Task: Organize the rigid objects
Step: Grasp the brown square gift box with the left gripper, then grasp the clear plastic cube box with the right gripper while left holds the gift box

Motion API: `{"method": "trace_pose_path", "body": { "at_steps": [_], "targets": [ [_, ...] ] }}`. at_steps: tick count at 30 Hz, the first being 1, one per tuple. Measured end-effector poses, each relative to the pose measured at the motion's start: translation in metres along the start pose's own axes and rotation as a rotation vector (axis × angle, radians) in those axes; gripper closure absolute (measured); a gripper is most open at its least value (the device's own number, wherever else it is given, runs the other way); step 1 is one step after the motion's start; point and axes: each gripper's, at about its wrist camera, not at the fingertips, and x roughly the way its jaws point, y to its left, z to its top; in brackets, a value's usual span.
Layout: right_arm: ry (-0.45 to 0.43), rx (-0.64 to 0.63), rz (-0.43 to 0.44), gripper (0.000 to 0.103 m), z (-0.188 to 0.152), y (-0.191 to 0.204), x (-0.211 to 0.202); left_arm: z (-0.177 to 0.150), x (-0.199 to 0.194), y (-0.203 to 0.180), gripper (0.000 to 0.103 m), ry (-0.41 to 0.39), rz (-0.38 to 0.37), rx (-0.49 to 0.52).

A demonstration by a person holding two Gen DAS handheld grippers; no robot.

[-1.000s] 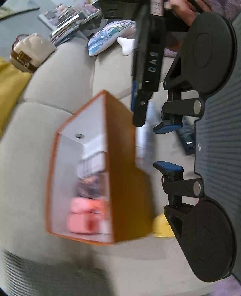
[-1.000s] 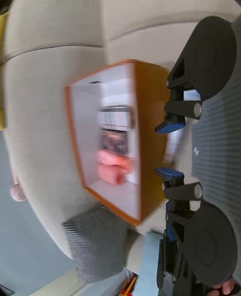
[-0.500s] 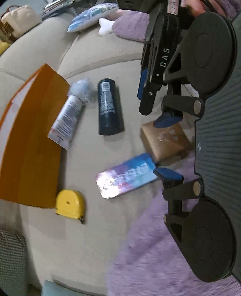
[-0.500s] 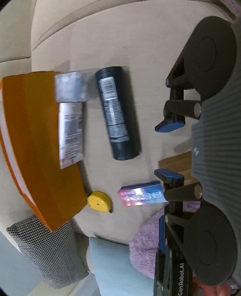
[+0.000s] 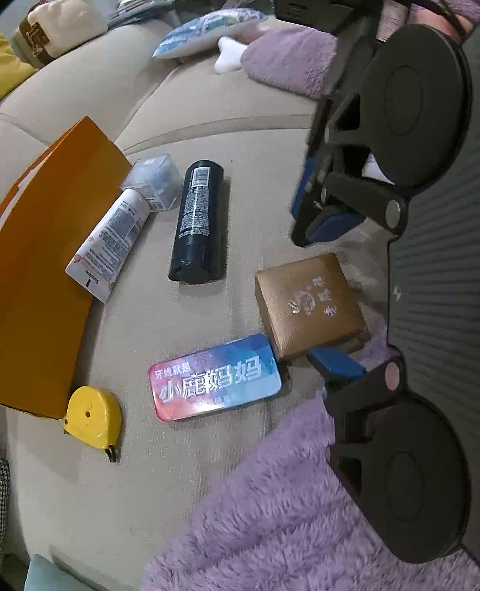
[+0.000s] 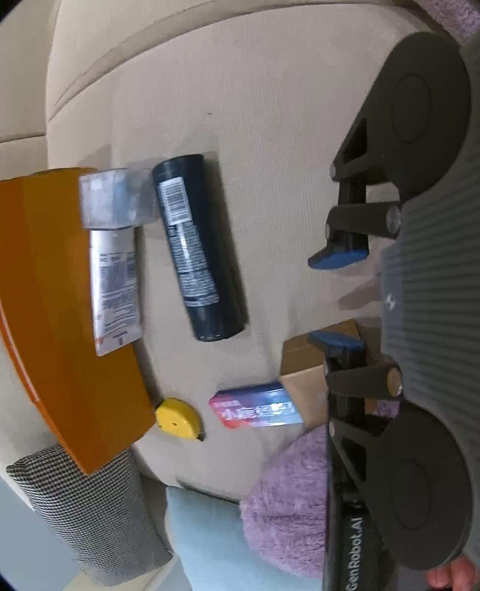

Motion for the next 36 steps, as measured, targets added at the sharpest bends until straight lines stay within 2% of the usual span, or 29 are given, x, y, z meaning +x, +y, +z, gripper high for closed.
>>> {"method": "trace_pose_path", "body": {
  "at_steps": [1,6,8,18,21,24,26,31,36],
  "targets": [
    [0.007,0.007,-0.003,0.071,-0.001,-0.001,0.002,0.001,0.001,0.0,0.024,-0.003,0.012,-0.013],
    [0.061,0.0,0.004,0.072,-0.007,-0.002,0.014,0.003,0.013,-0.001,0.023,0.03,0.05,-0.029],
    [0.075,-0.006,0.002,0.081,-0.01,0.0,0.018,0.002,0.018,-0.004,0.025,0.037,0.082,-0.019],
    [0.088,-0.002,0.043,0.089,-0.008,0.003,0.022,0.007,0.031,-0.006,0.03,0.057,0.113,-0.025],
    [0.07,-0.057,0.008,0.09,-0.009,0.013,0.019,0.004,0.028,-0.01,0.031,0.033,0.117,-0.002],
    [0.049,-0.057,0.015,0.087,-0.006,0.013,0.011,0.004,0.014,-0.013,0.032,-0.01,0.1,0.025],
    [0.024,-0.053,-0.005,0.076,-0.002,0.009,0.005,0.006,0.002,-0.019,0.033,-0.051,0.096,0.059],
    [-0.077,-0.045,-0.068,0.073,0.018,-0.001,-0.013,0.025,-0.012,-0.017,0.033,-0.101,0.041,0.027],
    [-0.204,-0.088,-0.153,0.055,0.048,-0.008,-0.032,0.048,-0.025,-0.019,0.033,-0.172,0.018,0.033]
  ]
}}
